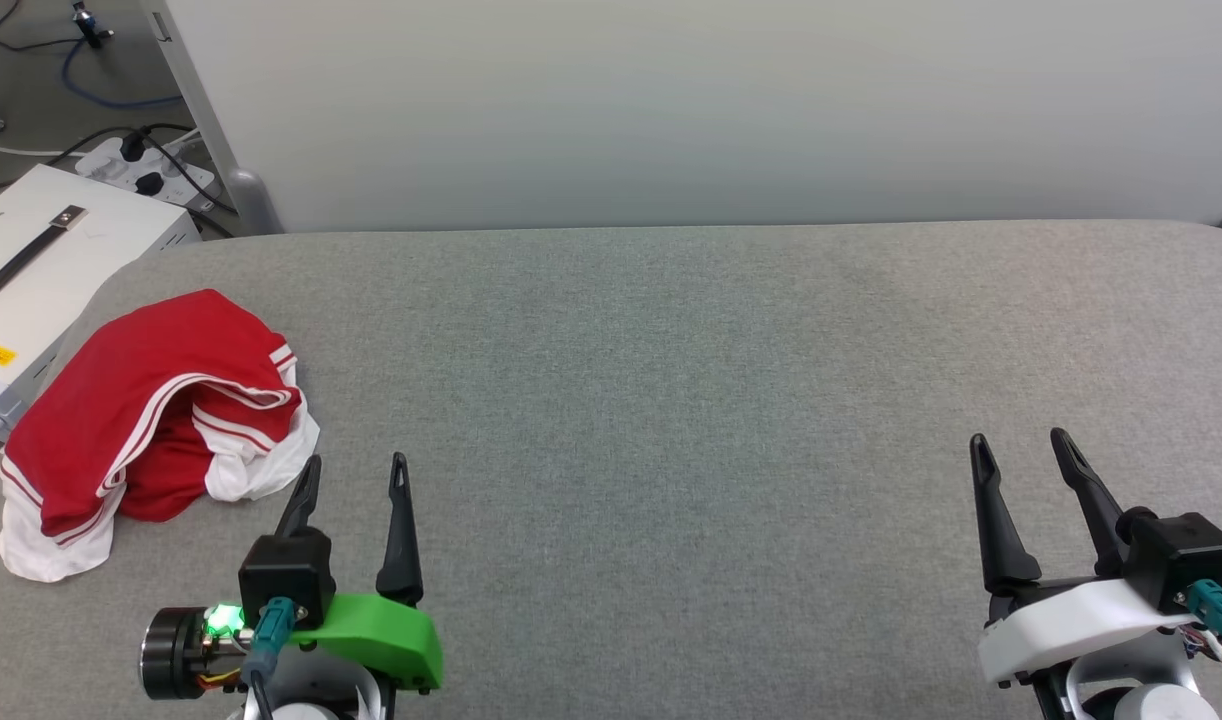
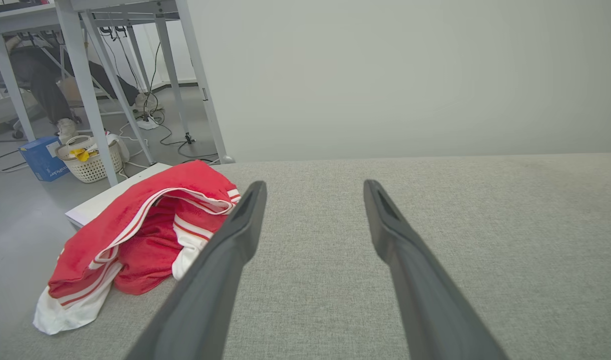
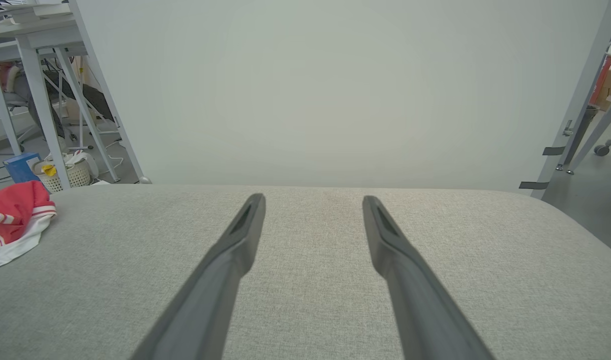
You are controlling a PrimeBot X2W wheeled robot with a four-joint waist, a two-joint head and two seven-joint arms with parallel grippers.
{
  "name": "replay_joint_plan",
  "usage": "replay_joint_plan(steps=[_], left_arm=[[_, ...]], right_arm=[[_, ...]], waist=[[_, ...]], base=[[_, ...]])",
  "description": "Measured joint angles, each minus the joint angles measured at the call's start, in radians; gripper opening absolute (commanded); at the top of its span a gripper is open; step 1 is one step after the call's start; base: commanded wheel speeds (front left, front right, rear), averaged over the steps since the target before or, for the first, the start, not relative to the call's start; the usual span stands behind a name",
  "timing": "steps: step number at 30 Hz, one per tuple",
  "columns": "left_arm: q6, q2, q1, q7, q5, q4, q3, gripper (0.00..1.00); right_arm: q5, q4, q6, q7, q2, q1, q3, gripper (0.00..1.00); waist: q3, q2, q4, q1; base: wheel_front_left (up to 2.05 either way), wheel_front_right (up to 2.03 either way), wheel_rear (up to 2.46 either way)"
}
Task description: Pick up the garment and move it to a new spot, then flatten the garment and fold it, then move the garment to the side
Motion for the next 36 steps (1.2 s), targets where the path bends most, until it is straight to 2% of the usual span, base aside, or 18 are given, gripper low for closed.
replay_joint_plan(steps=[21,36], left_arm=[[0.010,0.000,0.003,-0.047,-0.002,0.017,-0.010,1.00],[0.022,0.000,0.002,-0.079,-0.024,0.033,0.026,1.00]], right_arm=[[0.031,-0.005,0.000,-0.043,0.000,0.016,0.000,1.00],[0.028,-0.034,0.000,-0.072,0.000,0.016,0.036,1.00]], waist=[[0.004,0.0000,0.025,0.0000],[0.028,0.0000,0.149,0.0000]], base=[[0.00,0.00,0.00],[0.00,0.00,0.00]])
